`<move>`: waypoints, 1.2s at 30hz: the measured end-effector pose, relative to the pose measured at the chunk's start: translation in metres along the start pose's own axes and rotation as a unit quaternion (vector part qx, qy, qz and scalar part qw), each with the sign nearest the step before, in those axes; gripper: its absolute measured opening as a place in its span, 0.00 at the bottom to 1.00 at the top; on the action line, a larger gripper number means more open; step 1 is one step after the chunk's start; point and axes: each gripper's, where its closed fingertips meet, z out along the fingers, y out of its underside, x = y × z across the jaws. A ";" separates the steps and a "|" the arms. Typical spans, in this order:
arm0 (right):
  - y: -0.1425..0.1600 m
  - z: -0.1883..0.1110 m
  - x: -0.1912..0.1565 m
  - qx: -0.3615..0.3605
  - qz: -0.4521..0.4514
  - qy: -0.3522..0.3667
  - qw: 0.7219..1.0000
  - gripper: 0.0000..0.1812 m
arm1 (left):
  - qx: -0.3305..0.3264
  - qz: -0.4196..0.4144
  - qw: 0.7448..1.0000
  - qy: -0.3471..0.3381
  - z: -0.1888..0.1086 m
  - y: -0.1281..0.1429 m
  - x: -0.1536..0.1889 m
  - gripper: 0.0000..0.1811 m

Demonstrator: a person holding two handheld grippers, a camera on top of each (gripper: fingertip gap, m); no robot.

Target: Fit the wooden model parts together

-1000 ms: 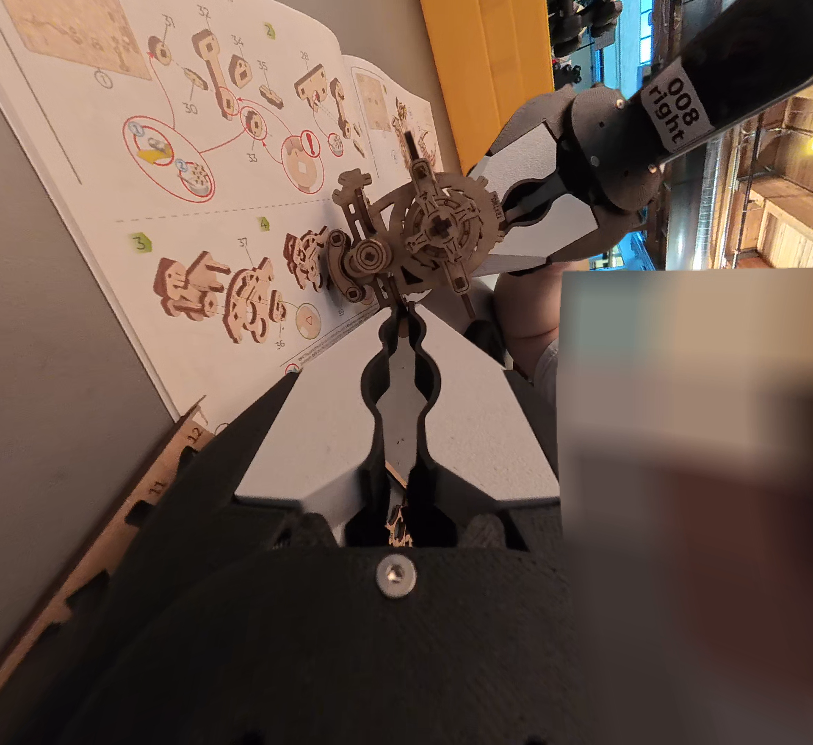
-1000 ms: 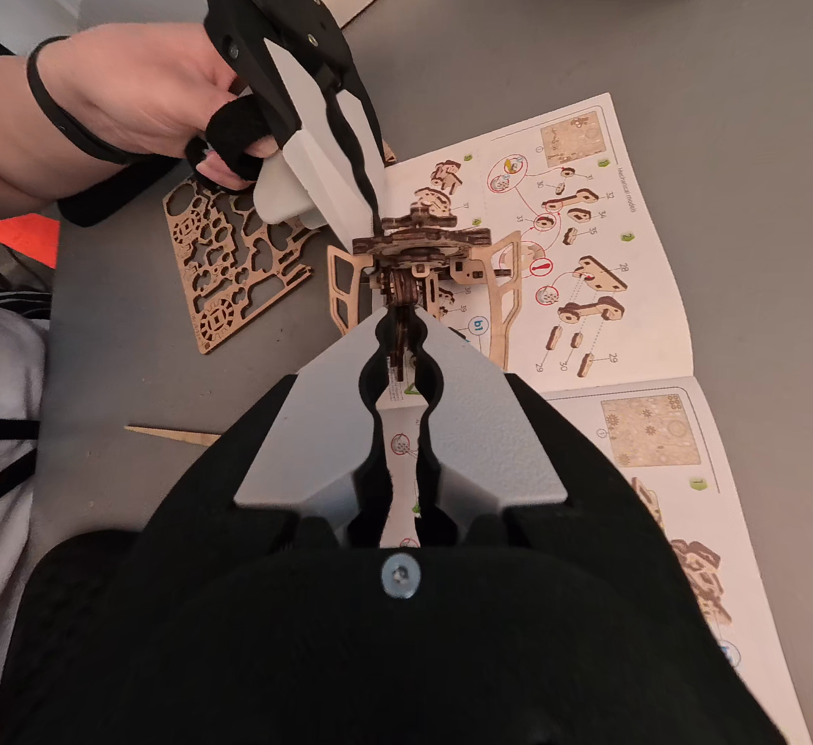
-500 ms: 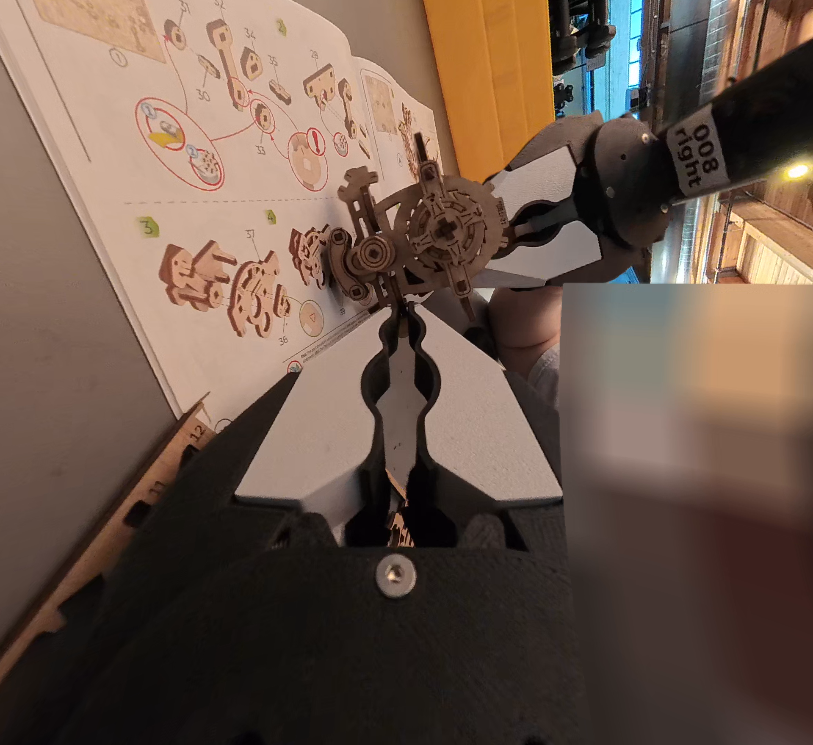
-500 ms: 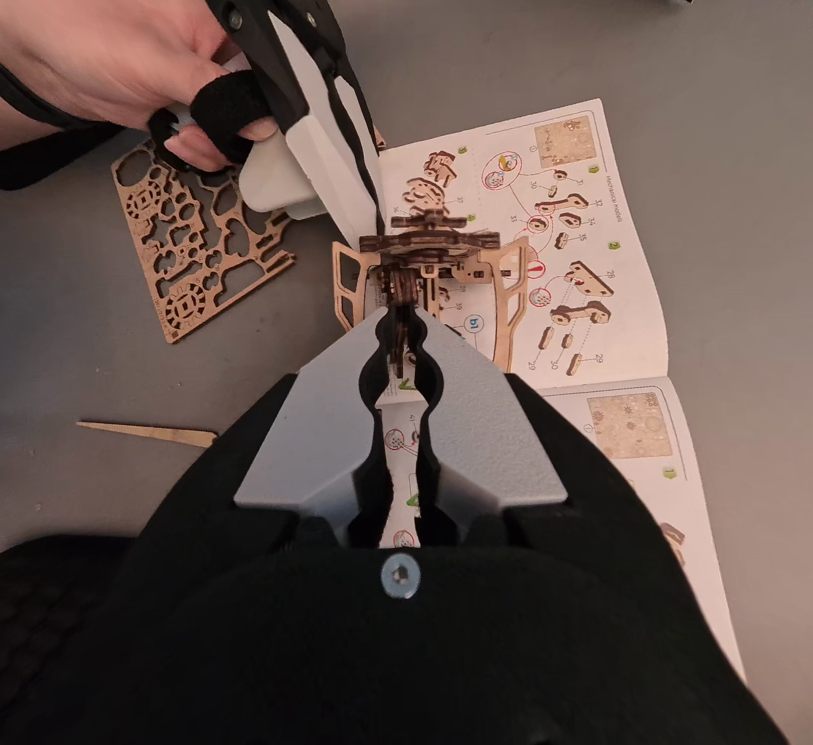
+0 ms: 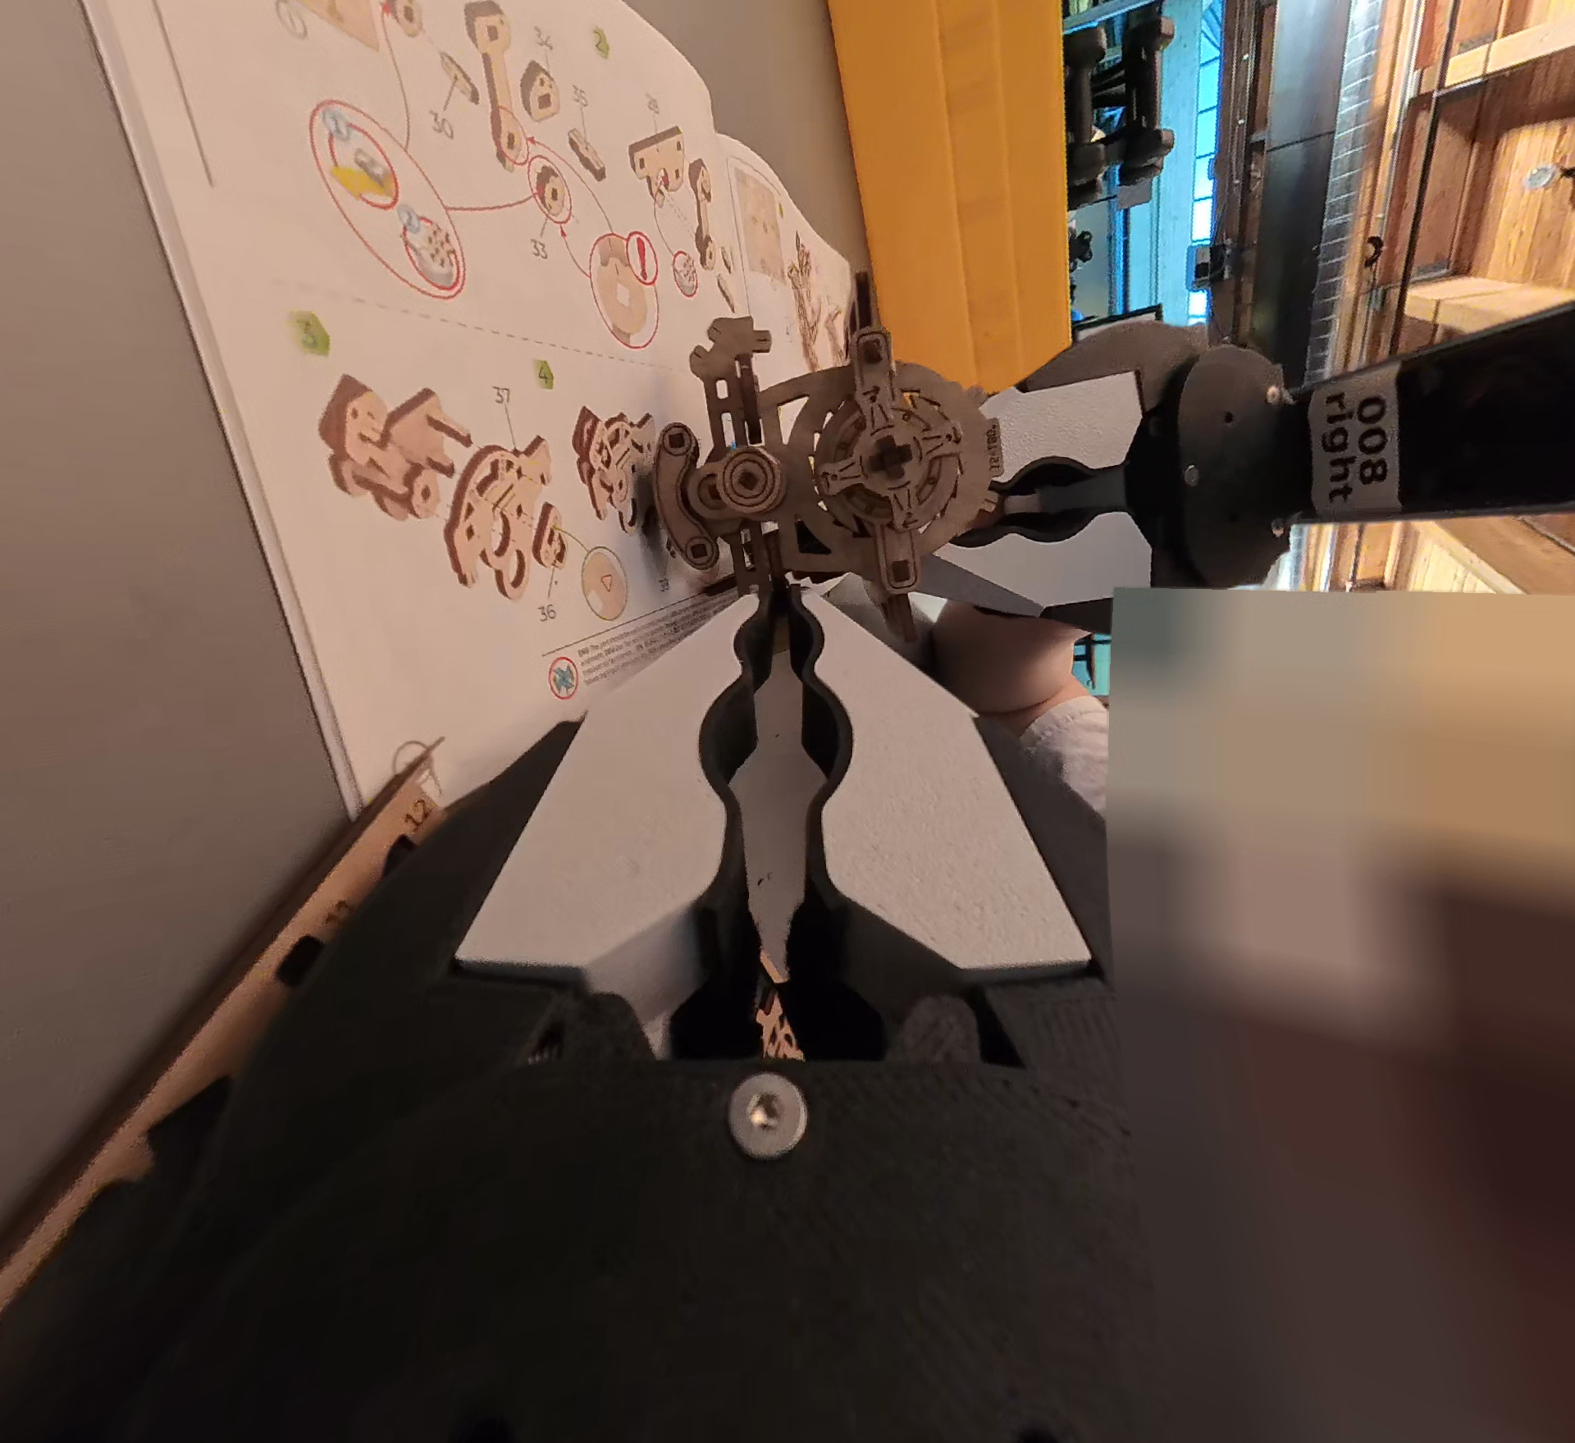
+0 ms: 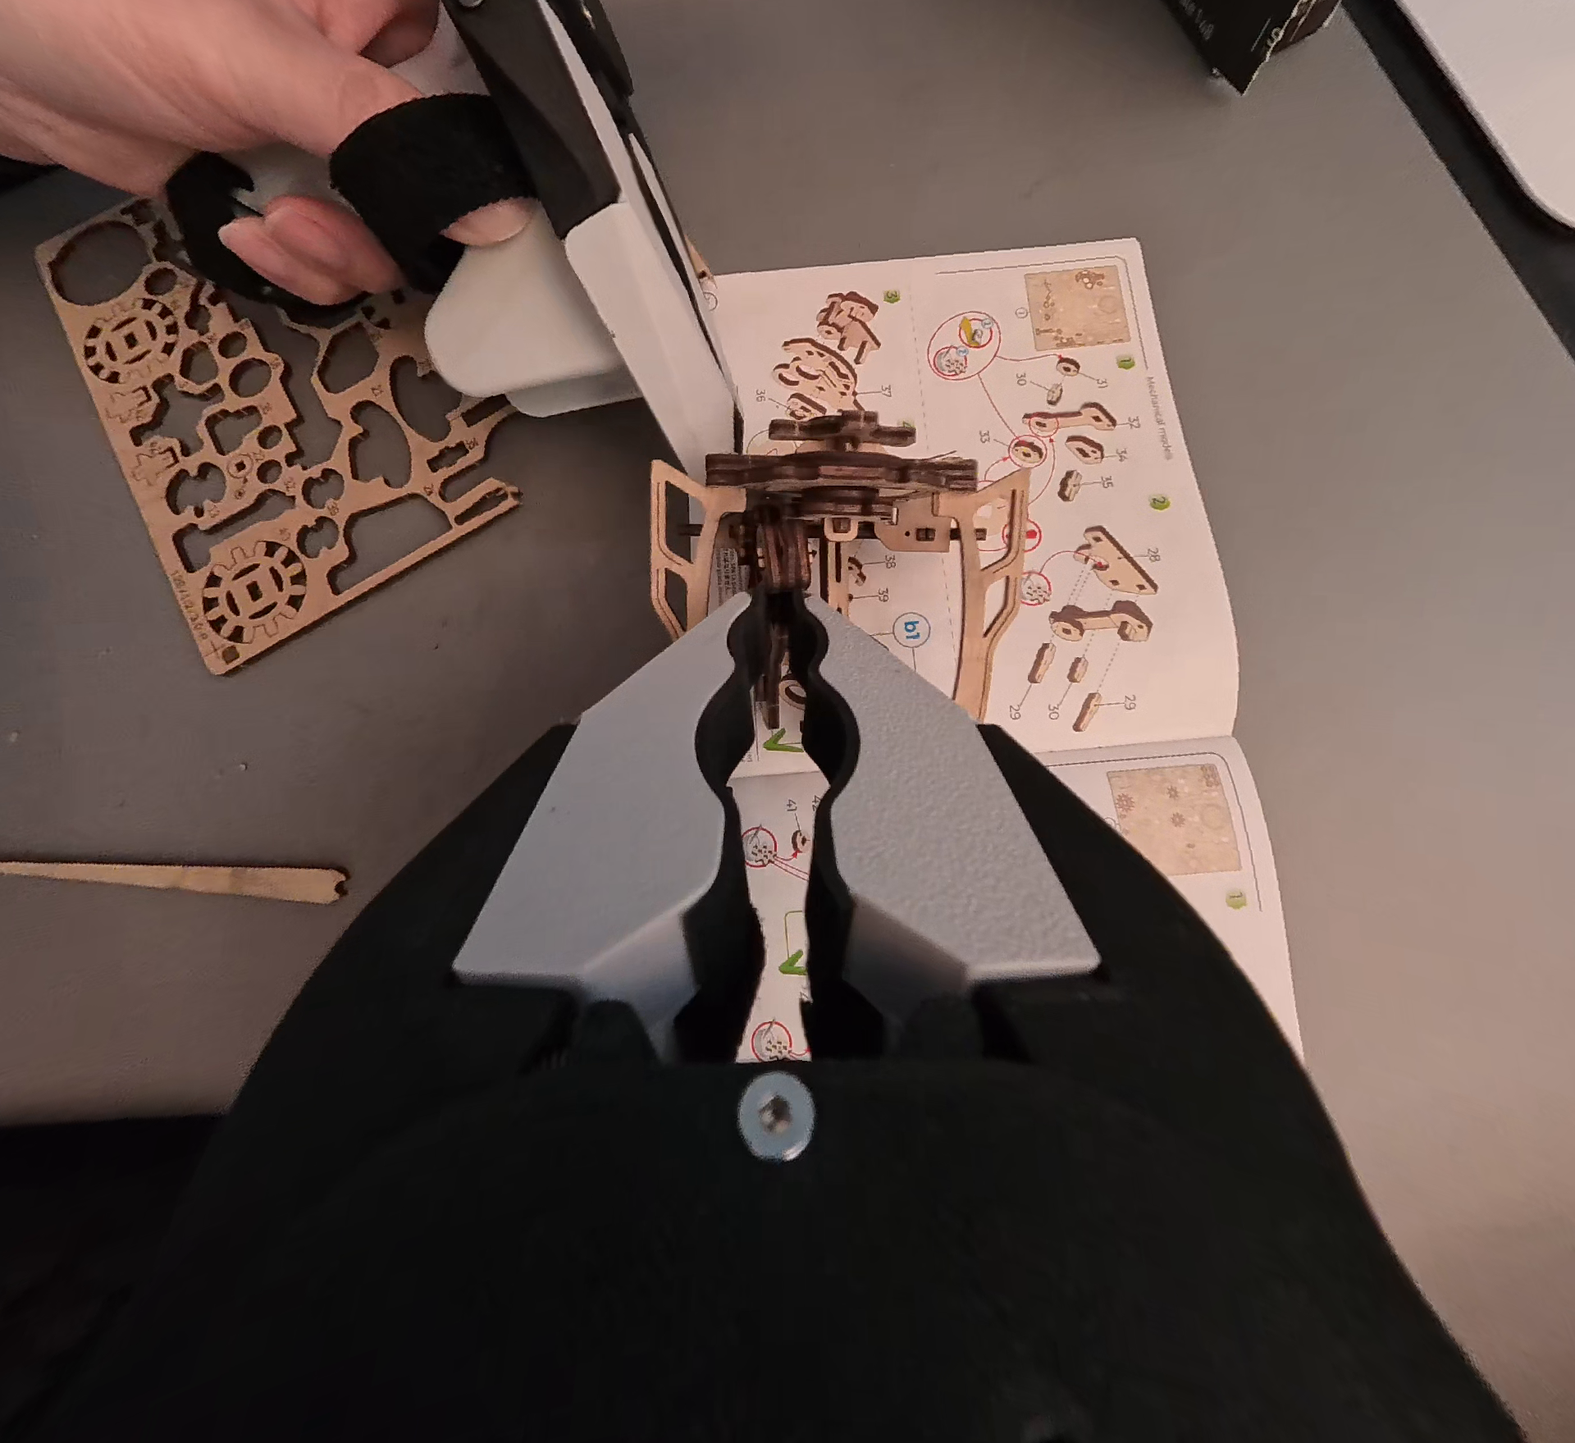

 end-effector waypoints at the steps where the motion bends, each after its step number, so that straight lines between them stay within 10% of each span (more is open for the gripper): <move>1: 0.000 0.000 0.000 0.001 -0.005 0.005 1.000 0.01 | 0.001 -0.003 1.000 0.002 0.000 0.000 0.000 0.01; 36: -0.013 -0.009 0.007 0.016 -0.100 0.090 0.991 0.01 | 0.064 0.054 0.996 0.009 -0.005 -0.016 0.010 0.00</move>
